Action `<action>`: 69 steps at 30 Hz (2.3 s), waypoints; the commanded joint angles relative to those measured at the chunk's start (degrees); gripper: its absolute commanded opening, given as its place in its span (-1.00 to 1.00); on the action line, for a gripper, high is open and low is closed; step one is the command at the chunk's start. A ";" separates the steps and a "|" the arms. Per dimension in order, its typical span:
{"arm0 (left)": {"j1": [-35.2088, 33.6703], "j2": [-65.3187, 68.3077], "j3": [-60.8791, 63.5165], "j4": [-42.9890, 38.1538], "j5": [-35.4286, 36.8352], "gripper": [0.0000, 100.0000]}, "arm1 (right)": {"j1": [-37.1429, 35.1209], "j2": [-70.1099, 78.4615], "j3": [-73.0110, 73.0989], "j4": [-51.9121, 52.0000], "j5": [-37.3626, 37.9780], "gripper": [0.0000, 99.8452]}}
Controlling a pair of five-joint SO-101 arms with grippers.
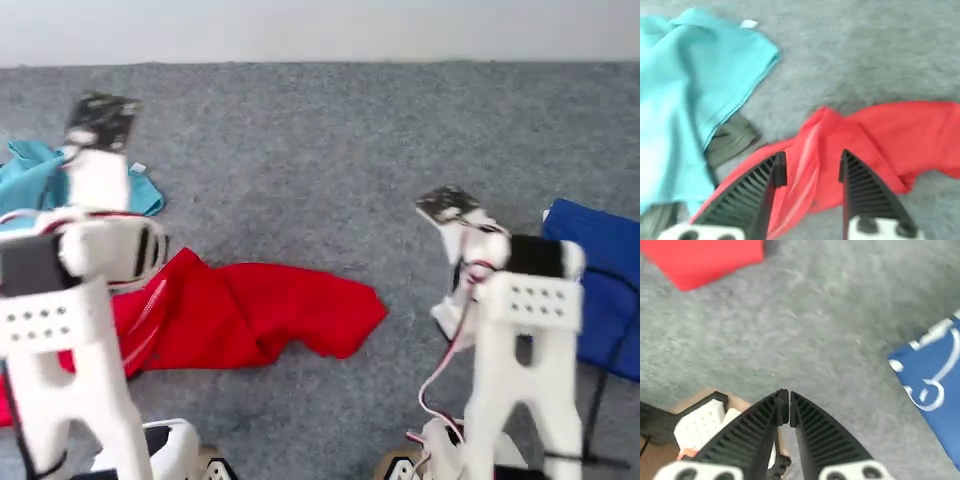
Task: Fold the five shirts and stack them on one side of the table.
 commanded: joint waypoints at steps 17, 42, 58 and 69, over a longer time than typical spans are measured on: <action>-1.85 -19.96 19.82 -3.78 -0.53 -0.65 | -22.11 33.10 -19.96 -5.58 -10.81 -0.48; -1.85 -19.87 20.79 -5.98 -0.70 -0.65 | -29.05 60.26 -33.85 -9.63 -13.63 -0.73; -9.67 -19.34 22.81 -12.57 -0.44 -0.64 | -20.62 42.68 -34.64 -0.22 -10.02 -0.98; -7.91 7.21 8.48 -8.53 -9.49 -0.55 | -18.95 36.88 -34.46 1.27 -9.49 -0.98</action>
